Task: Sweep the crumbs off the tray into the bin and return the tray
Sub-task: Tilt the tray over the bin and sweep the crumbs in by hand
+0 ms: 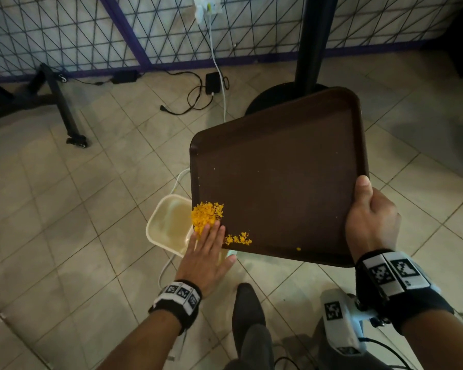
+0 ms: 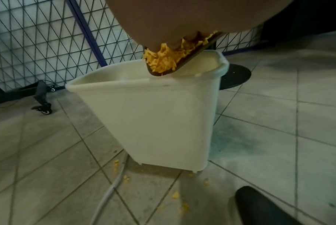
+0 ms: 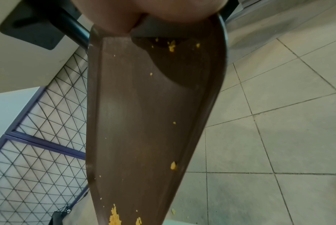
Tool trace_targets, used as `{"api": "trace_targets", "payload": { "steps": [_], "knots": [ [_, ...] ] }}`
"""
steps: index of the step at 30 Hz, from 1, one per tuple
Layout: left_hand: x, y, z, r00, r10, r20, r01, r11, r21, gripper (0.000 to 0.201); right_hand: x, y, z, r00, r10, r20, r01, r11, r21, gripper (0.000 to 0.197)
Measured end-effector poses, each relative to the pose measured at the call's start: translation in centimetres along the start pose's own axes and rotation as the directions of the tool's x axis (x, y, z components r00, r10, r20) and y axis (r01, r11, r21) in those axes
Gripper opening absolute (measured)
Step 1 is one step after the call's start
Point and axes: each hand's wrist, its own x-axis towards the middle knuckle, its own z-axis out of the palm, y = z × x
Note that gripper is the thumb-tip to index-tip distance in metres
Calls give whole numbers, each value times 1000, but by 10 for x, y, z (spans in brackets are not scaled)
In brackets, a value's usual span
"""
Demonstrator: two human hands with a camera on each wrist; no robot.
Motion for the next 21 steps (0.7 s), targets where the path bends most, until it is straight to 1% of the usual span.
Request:
{"api": "trace_targets", "payload": {
  "steps": [3, 4, 5, 7, 9, 10, 11, 13, 15, 18, 21],
  "knots": [
    [-2, -22, -2, 1000, -4, 18, 4, 1000, 2, 81, 1, 2, 2, 999, -25, -21, 25, 1000, -14, 52],
    [-4, -27, -6, 1000, 8, 4, -8, 1000, 0, 80, 0, 2, 3, 999, -31, -26, 30, 999, -16, 53],
    [-5, -30, -12, 999, 26, -33, -27, 999, -18, 78, 0, 2, 3, 999, -31, -30, 31, 999, -15, 52],
    [-3, -31, -28, 987, 39, -159, -52, 996, -74, 69, 0, 2, 3, 999, -31, -32, 30, 1000, -7, 47],
    [10, -31, -44, 953, -3, -301, -40, 990, -136, 60, -1, 1, 4, 999, -39, -29, 39, 999, -6, 46],
    [19, -32, -50, 941, -43, -337, -14, 986, -165, 60, -2, 1, 4, 999, -46, -26, 45, 999, -10, 48],
    [29, -33, -55, 938, -86, -335, 23, 982, -188, 61, -2, 1, 4, 998, -51, -26, 50, 999, -14, 49],
    [49, -36, -58, 952, -150, -267, 91, 971, -219, 69, -3, 1, 4, 998, -62, -29, 61, 998, -21, 50],
    [58, -37, -53, 966, -172, -191, 123, 961, -246, 75, -3, 0, 3, 997, -68, -30, 68, 997, -21, 49],
    [49, -31, -36, 978, -174, -118, 134, 947, -293, 78, -3, -2, 4, 998, -57, -22, 57, 998, -18, 45],
    [22, -21, -18, 989, -141, -55, 116, 940, -322, 74, -4, -2, 3, 998, -53, -19, 53, 998, -14, 44]
  ]
}}
